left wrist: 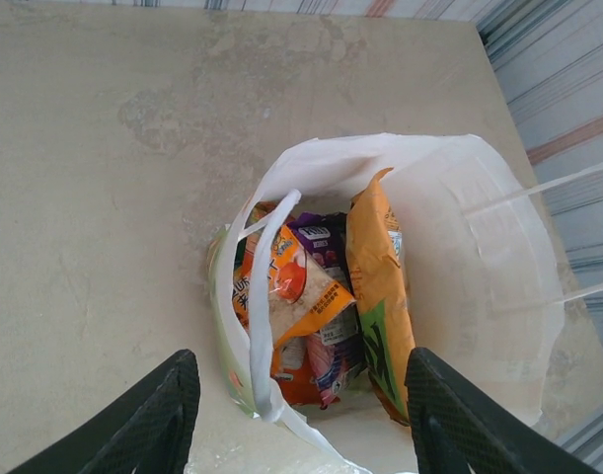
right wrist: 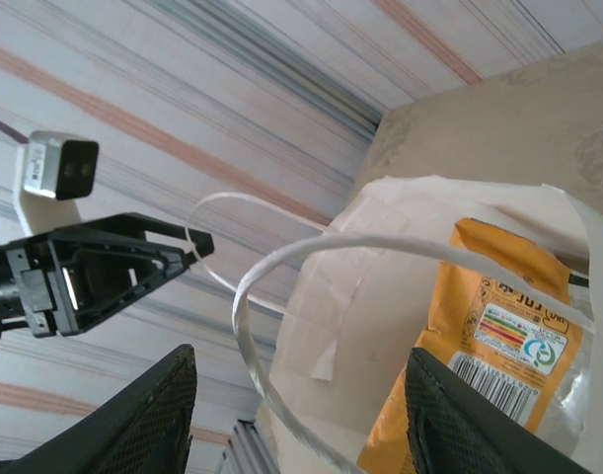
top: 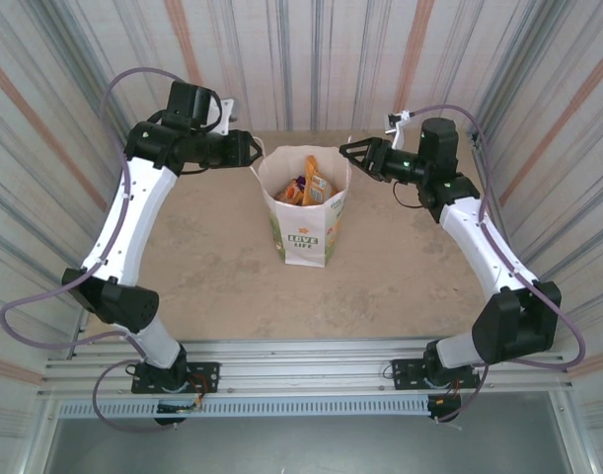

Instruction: Place the snacks into the paper bag

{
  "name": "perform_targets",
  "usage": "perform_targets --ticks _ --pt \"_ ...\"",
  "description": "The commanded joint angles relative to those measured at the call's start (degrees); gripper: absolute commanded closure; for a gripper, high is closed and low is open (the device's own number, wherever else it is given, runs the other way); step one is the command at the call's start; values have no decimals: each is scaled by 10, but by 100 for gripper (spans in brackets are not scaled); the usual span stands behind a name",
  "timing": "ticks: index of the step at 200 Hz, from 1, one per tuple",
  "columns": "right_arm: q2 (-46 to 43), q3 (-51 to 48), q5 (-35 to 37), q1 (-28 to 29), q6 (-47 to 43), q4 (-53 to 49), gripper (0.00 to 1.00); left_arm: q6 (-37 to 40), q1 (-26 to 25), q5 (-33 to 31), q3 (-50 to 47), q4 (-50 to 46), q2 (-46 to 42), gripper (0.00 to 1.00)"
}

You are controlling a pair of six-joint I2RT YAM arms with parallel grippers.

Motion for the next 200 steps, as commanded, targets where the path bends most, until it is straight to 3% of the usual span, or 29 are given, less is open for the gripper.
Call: perform_targets --ticks 1,43,53,76,91,139,200 --pt "12 20 -15 -3 19 20 44 -2 8 2 -12 8 7 43" --pt "28 25 -27 -3 40 52 50 0 9 22 -22 42 7 63" --pt "32 28 -31 -3 46 62 58 2 8 24 -19 43 5 71" --pt "29 37 -28 -4 38 64 89 5 8 25 -13 45 -4 91" --pt "21 40 -18 -5 30 59 97 6 8 22 -13 48 -18 100" --pt "19 44 -14 -4 25 61 100 8 6 21 -23 37 -63 100" --pt "0 18 -8 -2 -10 23 100 -3 0 13 -129 53 -121 100"
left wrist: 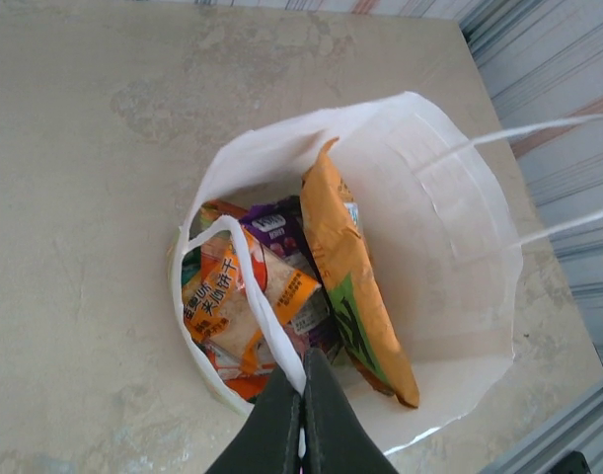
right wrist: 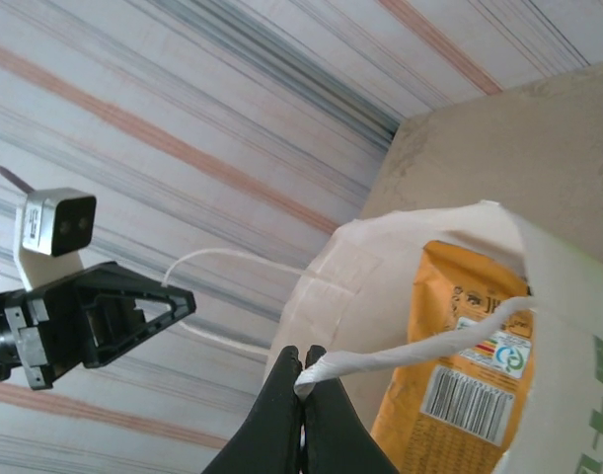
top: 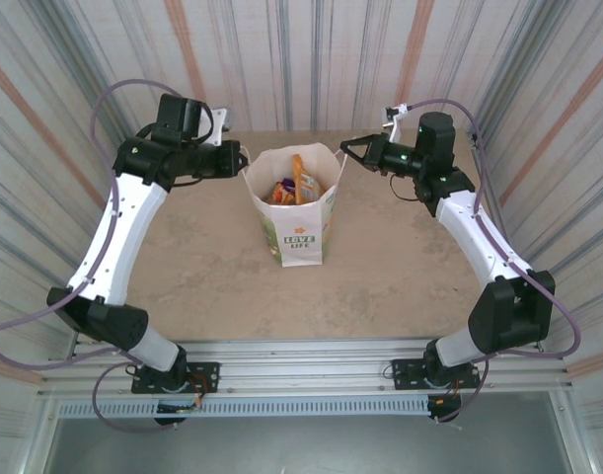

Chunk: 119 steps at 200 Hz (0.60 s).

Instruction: Place the snacks into the paper bag

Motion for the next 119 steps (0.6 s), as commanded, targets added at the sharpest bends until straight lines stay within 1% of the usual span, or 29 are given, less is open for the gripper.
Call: perform_targets --ticks 1,8,13,30,41,49,69,82,101,119 --pt "-29 -3 4 -2 -27 -9 100 -4 -4 -2 -32 23 -37 99" --pt "-34 -10 5 -2 -27 -8 99 -6 -3 -5 -42 25 -41 94" --pt "-37 -14 6 -2 -27 -10 95 -7 -3 -8 -48 26 -43 90" --pt "-50 -20 10 -4 -37 -28 73 -10 -4 -13 -56 25 -52 73" --pt "-61 -18 16 -7 -53 -54 61 -5 -3 -19 -54 26 -58 67" --pt "-72 -17 20 -11 -66 -73 55 -2 -3 -25 -52 27 -65 62" --pt "-102 -23 36 -27 -103 -123 48 3 -2 -64 -61 40 -91 47" --pt "-125 -36 51 -43 -124 -151 45 6 0 -98 -86 60 -120 41" --pt "-162 -67 91 -70 -159 -187 42 14 8 -152 -153 101 -172 35" --pt "-195 -121 152 -94 -211 -198 41 36 10 -237 -243 156 -227 23"
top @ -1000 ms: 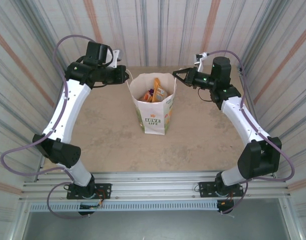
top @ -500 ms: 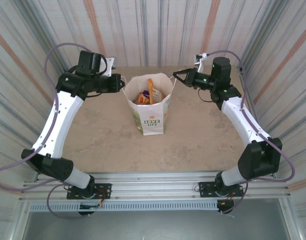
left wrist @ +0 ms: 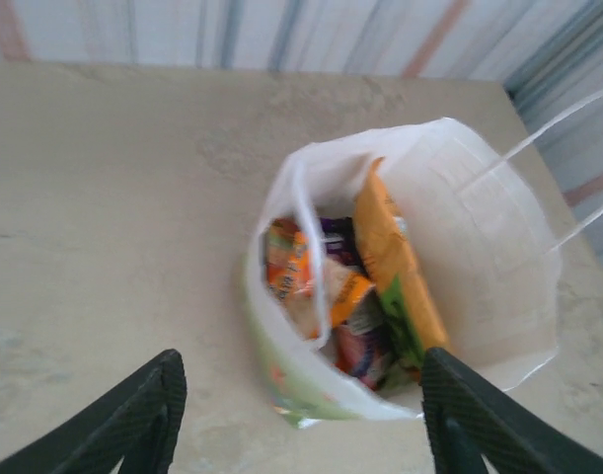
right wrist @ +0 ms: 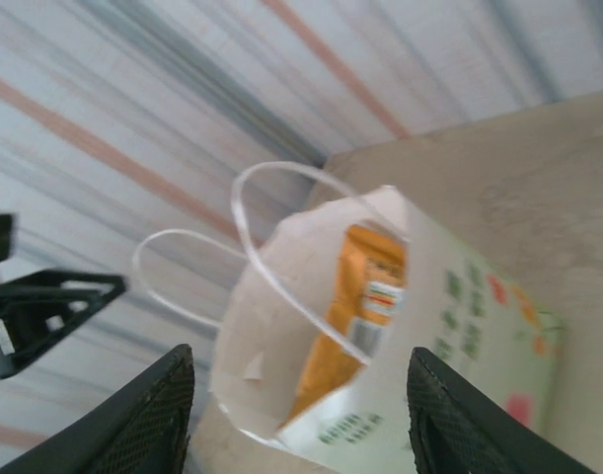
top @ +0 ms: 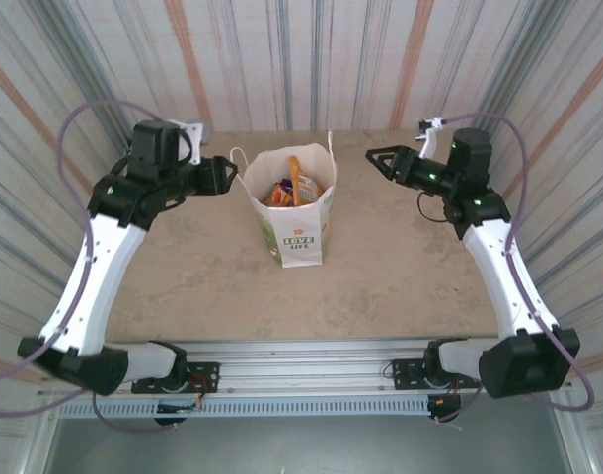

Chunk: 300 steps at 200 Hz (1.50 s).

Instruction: Place the snacks into the paper bag

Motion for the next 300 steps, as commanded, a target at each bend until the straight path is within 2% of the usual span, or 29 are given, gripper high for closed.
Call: perform_targets --ticks 1,17,28,38,56,59,61,63,89,107,120,139,177,211,225,238,248,255,258,267,271,277,283,287,300 --pt "-41 -59 86 -27 -87 -59 41 30 6 -126 -89 75 -67 22" --pt "-63 -111 129 -52 -114 -51 39 49 17 -169 -174 128 -107 18" --pt "-73 -142 153 -67 -126 -45 37 61 27 -178 -227 166 -127 3" --pt "-79 -170 173 -80 -139 -35 34 77 35 -187 -283 212 -142 1" --pt "-86 -220 215 -96 -163 -4 20 99 45 -187 -366 291 -158 1" --pt "-86 -229 223 -97 -167 4 13 102 47 -188 -378 305 -160 1" --pt "-87 -236 229 -98 -170 9 3 103 48 -187 -387 316 -161 1" --pt "-87 -242 234 -99 -173 15 0 105 50 -186 -395 326 -161 1" --pt "-96 -325 290 -108 -200 102 1 138 58 -188 -497 456 -165 1" --pt "-92 -385 353 -108 -186 182 1 151 60 -212 -558 538 -155 1" --pt "-86 -429 371 -108 -187 248 1 153 67 -217 -600 593 -142 1" --pt "-75 -476 365 -108 -201 334 1 143 86 -200 -649 662 -122 1" --pt "-30 -511 360 -108 -231 435 1 142 118 -168 -725 825 -70 1" --pt "40 -535 353 -108 -237 569 1 195 123 -131 -747 944 12 1" --pt "51 -511 350 -108 -251 536 1 217 130 -111 -749 973 25 1" --pt "76 -522 348 -108 -276 599 1 210 146 -90 -755 1017 70 1" --pt "104 -528 344 -116 -271 640 1 208 153 -77 -765 1095 136 1" --pt "130 -531 338 -120 -269 665 1 219 152 -95 -760 1164 184 1" --pt "144 -534 336 -120 -269 681 1 218 152 -101 -753 1155 187 1" --pt "195 -538 331 -121 -268 739 1 183 161 -101 -706 974 139 1" --pt "214 -535 329 -120 -266 773 1 170 170 -104 -688 937 137 1" --pt "211 -522 324 -123 -265 750 1 162 176 -124 -672 949 157 1" --pt "188 -494 324 -125 -266 651 1 172 164 -144 -687 991 164 1" --pt "182 -476 331 -124 -268 608 1 169 160 -162 -689 986 162 1" --pt "205 -462 355 -98 -289 616 1 161 159 -166 -686 961 150 1"
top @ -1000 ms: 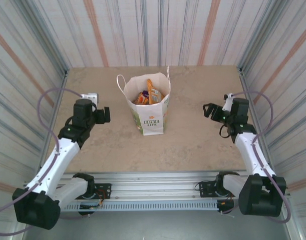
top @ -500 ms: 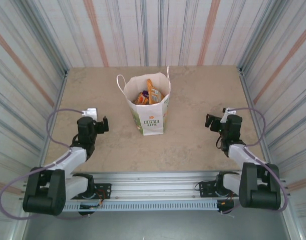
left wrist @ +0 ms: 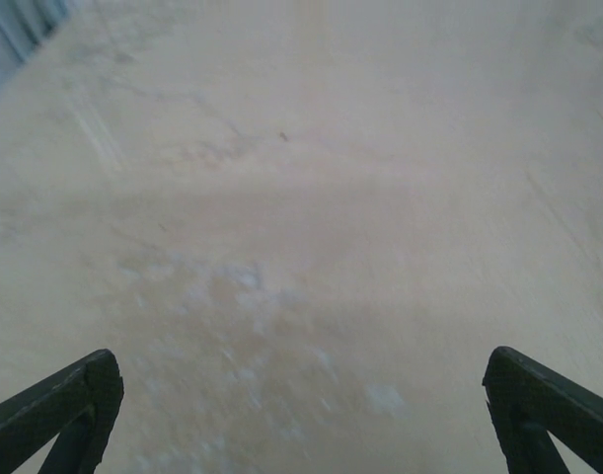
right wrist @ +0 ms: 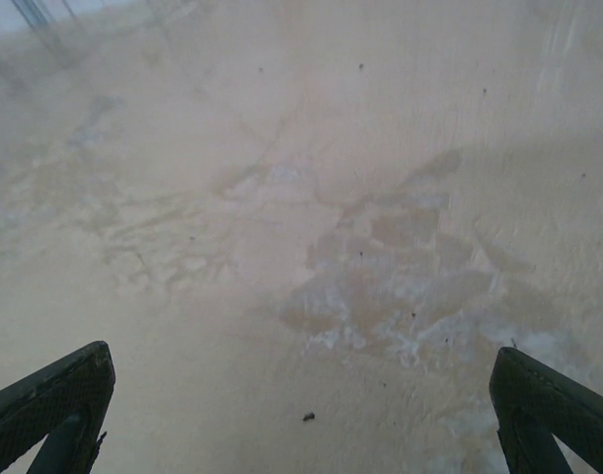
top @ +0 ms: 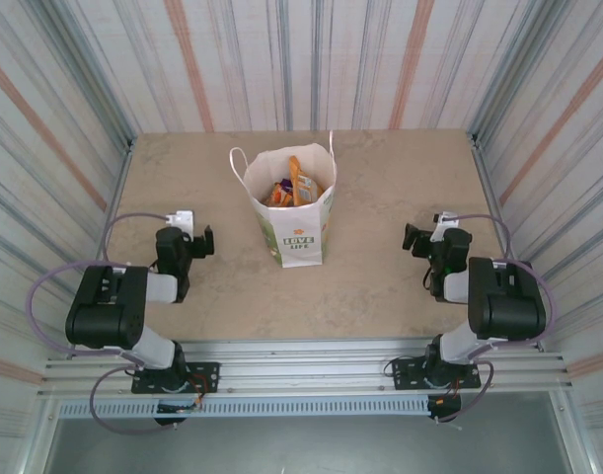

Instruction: Place the snacks into the paper bag

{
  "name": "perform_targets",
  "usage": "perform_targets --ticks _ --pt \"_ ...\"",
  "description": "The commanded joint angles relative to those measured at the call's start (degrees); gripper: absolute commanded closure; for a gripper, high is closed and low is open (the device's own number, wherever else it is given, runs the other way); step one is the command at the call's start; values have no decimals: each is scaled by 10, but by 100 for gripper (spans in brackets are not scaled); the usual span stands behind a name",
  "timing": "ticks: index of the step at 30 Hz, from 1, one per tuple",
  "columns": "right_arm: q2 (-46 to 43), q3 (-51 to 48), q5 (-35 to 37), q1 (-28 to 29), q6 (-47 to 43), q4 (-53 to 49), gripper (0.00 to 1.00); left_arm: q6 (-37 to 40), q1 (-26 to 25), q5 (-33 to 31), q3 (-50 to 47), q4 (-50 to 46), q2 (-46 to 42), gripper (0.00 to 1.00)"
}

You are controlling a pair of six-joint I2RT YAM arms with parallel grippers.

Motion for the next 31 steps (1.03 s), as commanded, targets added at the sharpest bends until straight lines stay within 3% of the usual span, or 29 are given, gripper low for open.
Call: perform_targets --ticks 1,31 --pt "8 51 21 22 -34 -14 1 -18 -4 -38 15 -6 -11 1" --pt "3 56 20 22 -34 -35 1 -15 2 -20 19 -12 -8 1"
